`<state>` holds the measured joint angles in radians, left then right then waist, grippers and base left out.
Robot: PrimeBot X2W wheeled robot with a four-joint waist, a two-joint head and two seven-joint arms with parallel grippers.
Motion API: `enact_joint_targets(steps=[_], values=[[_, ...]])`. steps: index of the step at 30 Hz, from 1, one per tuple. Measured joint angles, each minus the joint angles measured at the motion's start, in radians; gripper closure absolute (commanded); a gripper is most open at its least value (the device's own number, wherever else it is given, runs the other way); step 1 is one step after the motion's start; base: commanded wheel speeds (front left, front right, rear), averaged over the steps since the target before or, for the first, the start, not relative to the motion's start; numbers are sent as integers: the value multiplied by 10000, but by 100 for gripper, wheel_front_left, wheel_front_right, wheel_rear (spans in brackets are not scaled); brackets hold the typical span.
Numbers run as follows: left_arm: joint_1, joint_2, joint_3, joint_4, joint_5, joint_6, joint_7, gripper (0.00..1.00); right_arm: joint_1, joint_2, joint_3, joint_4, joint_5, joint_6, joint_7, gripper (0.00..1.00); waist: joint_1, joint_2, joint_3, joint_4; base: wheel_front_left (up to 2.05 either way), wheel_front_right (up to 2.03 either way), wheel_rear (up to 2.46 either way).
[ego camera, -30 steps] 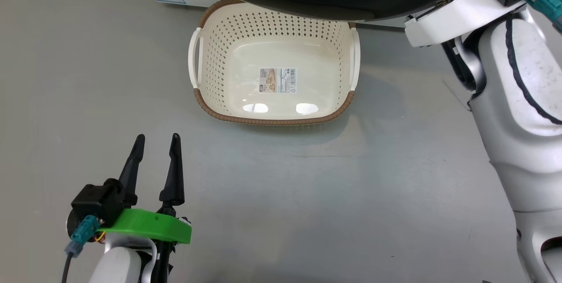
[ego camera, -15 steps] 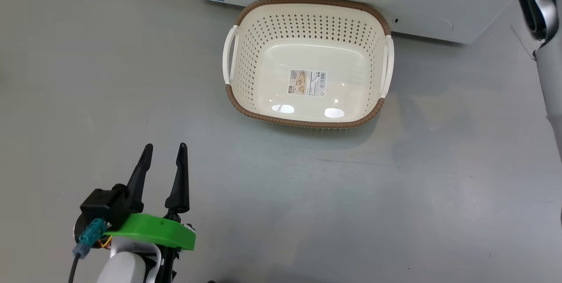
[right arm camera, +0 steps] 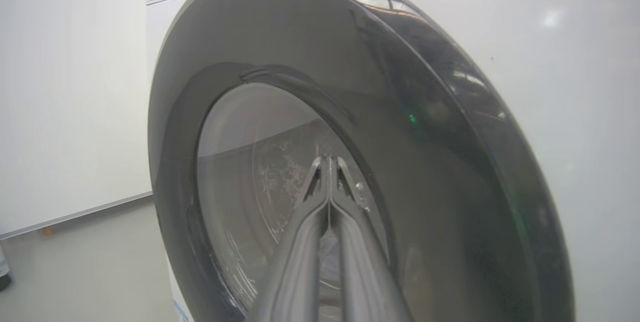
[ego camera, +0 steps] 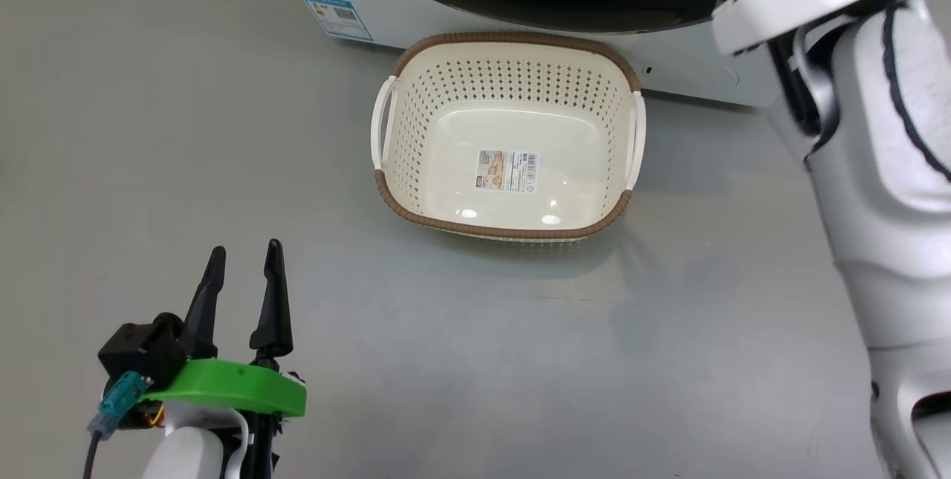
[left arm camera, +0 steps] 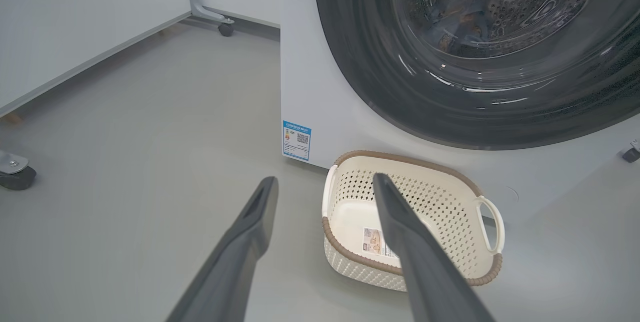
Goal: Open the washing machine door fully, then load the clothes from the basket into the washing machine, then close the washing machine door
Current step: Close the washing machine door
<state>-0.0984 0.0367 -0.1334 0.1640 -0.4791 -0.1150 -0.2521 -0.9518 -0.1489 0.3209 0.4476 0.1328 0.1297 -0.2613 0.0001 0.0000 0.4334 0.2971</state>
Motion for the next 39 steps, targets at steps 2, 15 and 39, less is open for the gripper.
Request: enact_joint_targets(steps=[2,15,39], values=[[-1,-8,58,88,-63,-2,0,0,716,261,75,-278,148,0,0,54,0,0,-181,-102,0,0,0],[382,-33,1172,299,127,-19,0,0,4658,339,-104,-1628,270,-2,2,0,-1,0,-1676,-1174,0,0,0],[2306,-21,1804,291,918,199,0,0,9270,-334,-1937,-3325,236,-719,12,0,-1,0,-4650,-2642,0,0,0]])
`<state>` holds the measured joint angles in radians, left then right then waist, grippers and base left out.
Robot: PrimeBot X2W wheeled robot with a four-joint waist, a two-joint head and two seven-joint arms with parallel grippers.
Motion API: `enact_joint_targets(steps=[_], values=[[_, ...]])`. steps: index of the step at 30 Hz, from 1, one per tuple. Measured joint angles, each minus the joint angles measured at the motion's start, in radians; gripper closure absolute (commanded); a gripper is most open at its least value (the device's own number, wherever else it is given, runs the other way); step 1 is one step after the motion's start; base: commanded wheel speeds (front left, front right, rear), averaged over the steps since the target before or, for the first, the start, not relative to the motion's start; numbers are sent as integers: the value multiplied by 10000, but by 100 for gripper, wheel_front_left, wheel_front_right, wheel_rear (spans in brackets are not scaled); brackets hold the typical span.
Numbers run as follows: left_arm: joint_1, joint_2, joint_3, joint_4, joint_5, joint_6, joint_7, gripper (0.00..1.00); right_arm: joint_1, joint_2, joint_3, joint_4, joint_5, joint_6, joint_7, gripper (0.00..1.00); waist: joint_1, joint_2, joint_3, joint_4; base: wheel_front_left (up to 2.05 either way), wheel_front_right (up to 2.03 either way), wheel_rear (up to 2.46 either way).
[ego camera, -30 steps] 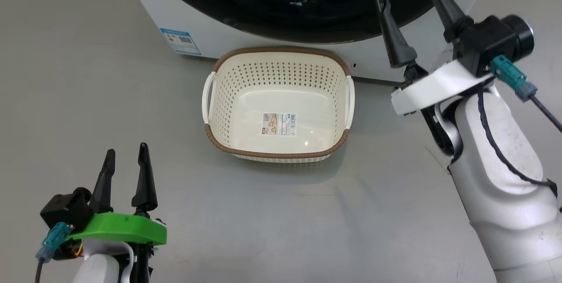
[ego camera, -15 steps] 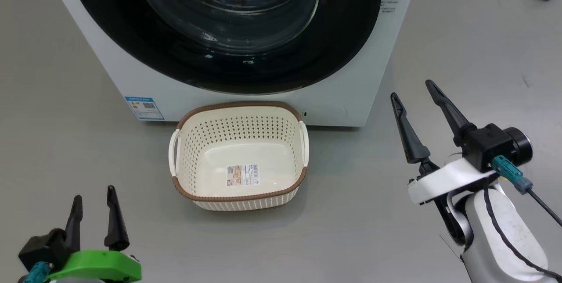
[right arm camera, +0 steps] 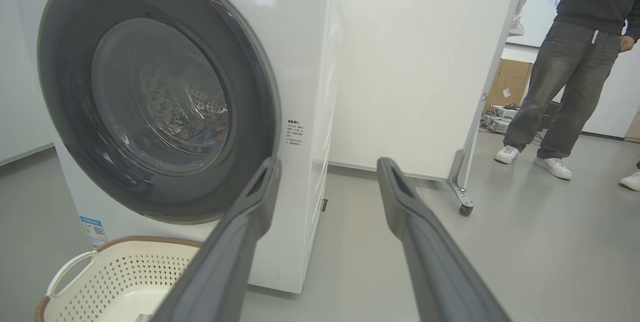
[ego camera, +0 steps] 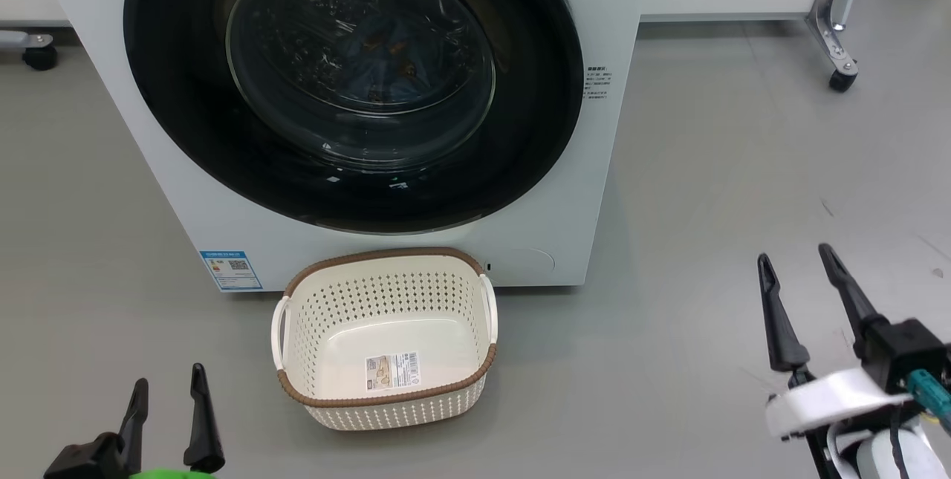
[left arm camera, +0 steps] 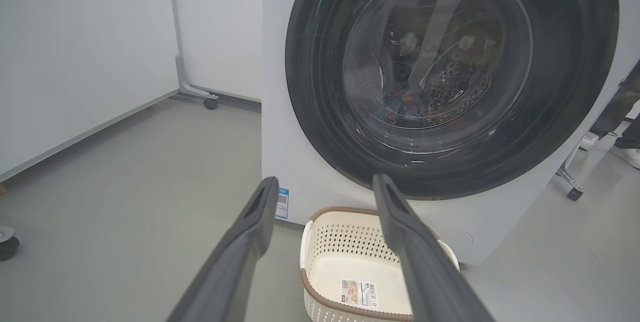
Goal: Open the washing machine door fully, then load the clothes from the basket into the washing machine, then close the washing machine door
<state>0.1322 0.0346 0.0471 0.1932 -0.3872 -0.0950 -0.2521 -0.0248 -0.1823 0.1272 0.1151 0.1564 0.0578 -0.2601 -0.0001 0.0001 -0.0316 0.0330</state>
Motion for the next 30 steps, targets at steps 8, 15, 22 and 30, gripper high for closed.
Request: enact_joint_targets(steps=[8,15,22,30], values=[[284,4,426,-299,-2,182,0,0,900,130,-221,-167,0,-75,0,0,0,0,-120,118,0,0,0],[329,-4,366,-320,-8,182,8,100,1008,261,-313,-372,0,-61,0,100,0,0,-115,325,0,0,0],[364,-232,431,303,-228,178,213,100,1355,573,-234,209,194,-59,25,100,0,0,-109,317,0,0,0],[265,-230,550,573,-1191,165,662,100,1269,604,-545,414,1202,-2,370,100,0,0,-65,249,0,0,0]])
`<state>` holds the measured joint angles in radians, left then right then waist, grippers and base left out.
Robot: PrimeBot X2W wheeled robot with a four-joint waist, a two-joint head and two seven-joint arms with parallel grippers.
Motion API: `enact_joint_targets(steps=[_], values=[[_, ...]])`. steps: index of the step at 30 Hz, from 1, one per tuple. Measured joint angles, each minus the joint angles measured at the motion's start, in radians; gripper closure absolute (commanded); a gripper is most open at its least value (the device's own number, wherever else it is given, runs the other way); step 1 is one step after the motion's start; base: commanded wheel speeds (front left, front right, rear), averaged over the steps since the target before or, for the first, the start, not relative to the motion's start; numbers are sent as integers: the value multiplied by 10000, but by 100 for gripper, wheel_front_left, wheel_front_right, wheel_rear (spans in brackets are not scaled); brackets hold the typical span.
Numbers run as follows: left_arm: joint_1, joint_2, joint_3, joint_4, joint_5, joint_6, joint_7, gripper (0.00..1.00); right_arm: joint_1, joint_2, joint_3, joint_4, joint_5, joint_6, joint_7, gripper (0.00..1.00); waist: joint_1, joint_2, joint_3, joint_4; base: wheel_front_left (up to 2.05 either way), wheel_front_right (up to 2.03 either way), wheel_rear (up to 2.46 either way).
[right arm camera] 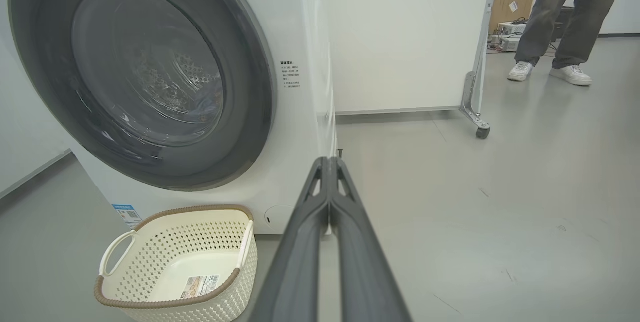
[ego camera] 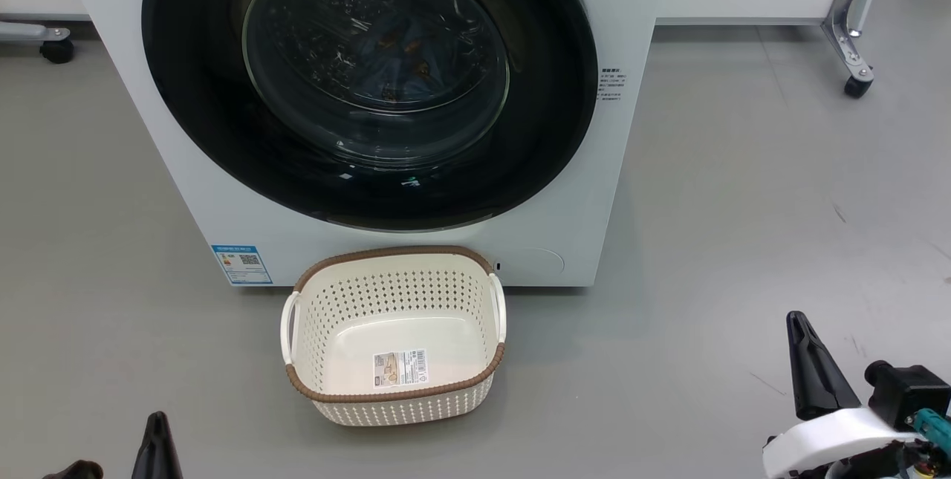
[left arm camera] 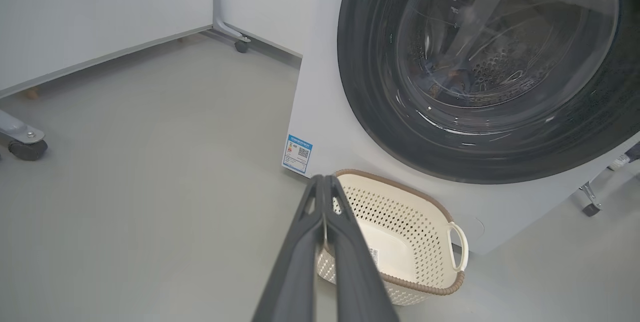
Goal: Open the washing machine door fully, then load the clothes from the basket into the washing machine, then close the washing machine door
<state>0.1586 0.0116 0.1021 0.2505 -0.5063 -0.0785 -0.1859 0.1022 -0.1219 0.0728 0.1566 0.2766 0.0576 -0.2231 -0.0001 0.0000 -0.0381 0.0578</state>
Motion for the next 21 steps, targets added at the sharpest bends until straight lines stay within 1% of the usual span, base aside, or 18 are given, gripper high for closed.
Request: enact_joint_targets(steps=[8,16,18,21], values=[[-318,4,46,102,-991,-6,368,100,-151,105,-157,148,1526,29,382,100,0,0,34,-49,0,0,0],[-491,8,128,232,-1856,-52,704,100,-313,213,-362,276,2589,35,690,100,0,0,68,-102,0,0,0],[-580,10,134,249,-2151,-86,756,100,-354,221,-410,288,2876,117,780,100,0,0,77,-115,0,0,0],[-626,15,144,257,-2454,-90,894,100,-373,255,-481,341,3283,123,901,100,0,0,90,-134,0,0,0]])
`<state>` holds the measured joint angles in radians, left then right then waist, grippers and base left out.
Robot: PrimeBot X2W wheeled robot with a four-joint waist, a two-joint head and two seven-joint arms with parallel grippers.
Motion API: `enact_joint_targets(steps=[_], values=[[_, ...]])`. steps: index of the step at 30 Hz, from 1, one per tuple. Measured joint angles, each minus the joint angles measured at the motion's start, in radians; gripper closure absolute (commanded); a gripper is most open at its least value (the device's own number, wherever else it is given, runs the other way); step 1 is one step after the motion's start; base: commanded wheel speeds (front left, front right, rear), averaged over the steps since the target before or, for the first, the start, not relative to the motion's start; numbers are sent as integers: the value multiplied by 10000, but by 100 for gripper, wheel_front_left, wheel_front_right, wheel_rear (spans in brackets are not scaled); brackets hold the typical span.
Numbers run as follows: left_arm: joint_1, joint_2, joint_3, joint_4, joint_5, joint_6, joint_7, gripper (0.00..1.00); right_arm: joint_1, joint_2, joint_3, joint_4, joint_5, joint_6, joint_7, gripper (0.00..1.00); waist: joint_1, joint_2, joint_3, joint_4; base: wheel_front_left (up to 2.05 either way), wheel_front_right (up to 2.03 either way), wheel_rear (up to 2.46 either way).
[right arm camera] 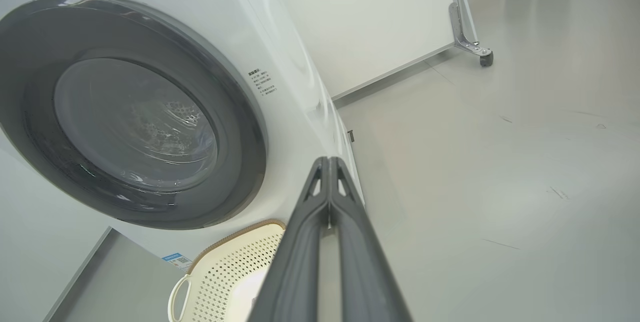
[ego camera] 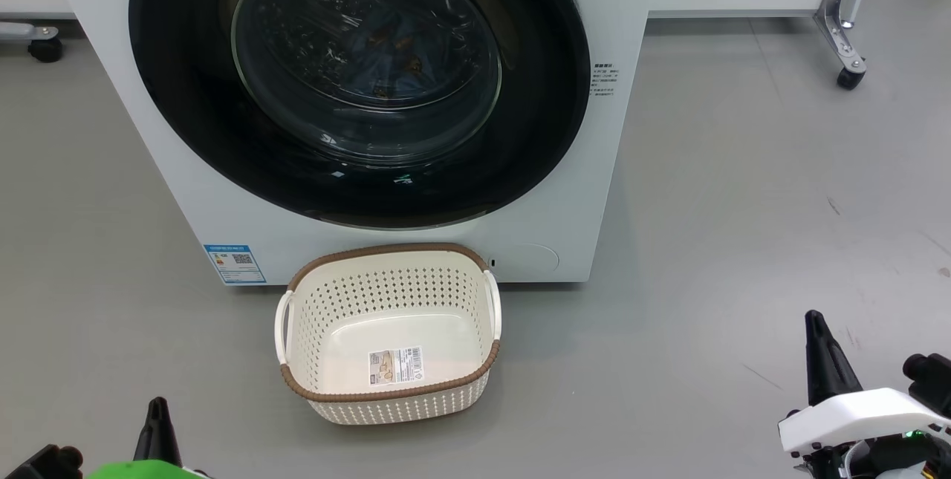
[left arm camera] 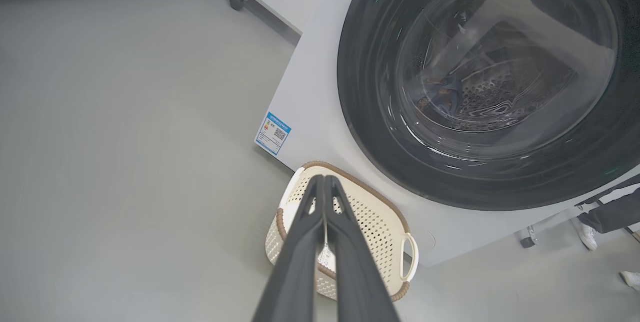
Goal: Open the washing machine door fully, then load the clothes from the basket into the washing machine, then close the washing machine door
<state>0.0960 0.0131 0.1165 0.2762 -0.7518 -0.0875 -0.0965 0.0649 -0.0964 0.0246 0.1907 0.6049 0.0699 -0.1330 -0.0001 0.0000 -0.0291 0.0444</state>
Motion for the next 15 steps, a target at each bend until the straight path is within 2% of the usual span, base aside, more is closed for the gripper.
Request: enact_joint_targets(steps=[15], values=[[-373,15,-2,23,-1814,-90,451,100,-229,77,-397,188,2111,105,575,100,0,0,68,-96,0,0,0]])
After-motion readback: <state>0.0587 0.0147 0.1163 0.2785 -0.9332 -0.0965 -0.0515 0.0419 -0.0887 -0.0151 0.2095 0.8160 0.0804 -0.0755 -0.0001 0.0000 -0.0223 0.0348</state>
